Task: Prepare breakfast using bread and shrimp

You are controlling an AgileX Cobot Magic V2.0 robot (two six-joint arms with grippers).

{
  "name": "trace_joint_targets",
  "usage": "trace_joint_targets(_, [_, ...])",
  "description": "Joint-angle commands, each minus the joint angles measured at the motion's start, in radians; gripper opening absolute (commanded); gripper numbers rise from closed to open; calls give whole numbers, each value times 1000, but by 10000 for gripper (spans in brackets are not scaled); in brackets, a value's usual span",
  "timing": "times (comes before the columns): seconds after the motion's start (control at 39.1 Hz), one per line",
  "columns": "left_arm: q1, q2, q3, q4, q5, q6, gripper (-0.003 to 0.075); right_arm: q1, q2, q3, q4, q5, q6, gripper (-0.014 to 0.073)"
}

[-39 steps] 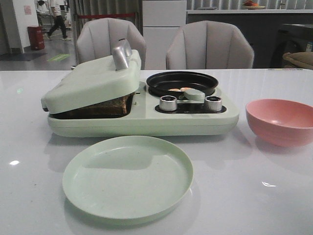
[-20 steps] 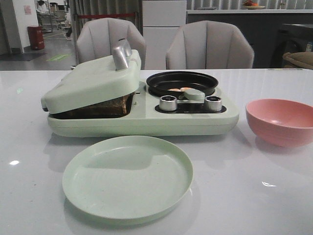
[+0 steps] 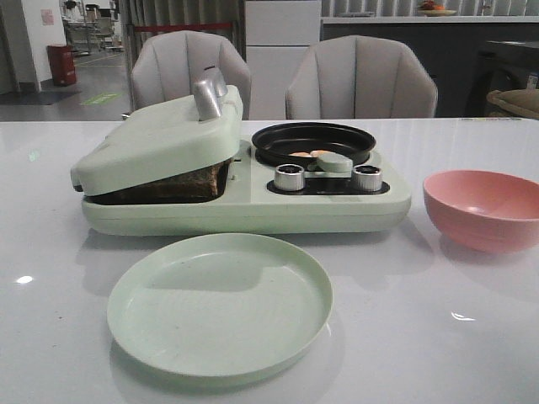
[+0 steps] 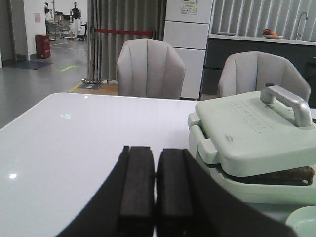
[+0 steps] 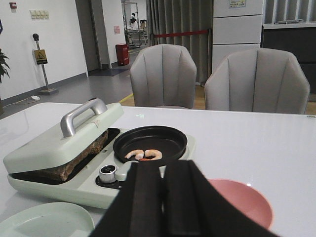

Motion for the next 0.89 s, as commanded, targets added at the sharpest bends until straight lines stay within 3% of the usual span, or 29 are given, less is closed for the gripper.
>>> trace_joint_targets(0.0, [2,-18,24,-9,-81,-10,114,2,7,-28,3,-83,-12,154])
trace_joint_targets(0.51, [2,-18,24,-9,-81,-10,114,-9,-10,-19,-4,-84,-12,154])
trace_joint_targets(0.66, [2,-18,24,-9,-81,-10,114,-49,-42,11,-67,-89,14,154])
trace_joint_targets(0.87, [2,-16,24,-9,-81,-10,114,-106,-86,73,-272,-106,206,154])
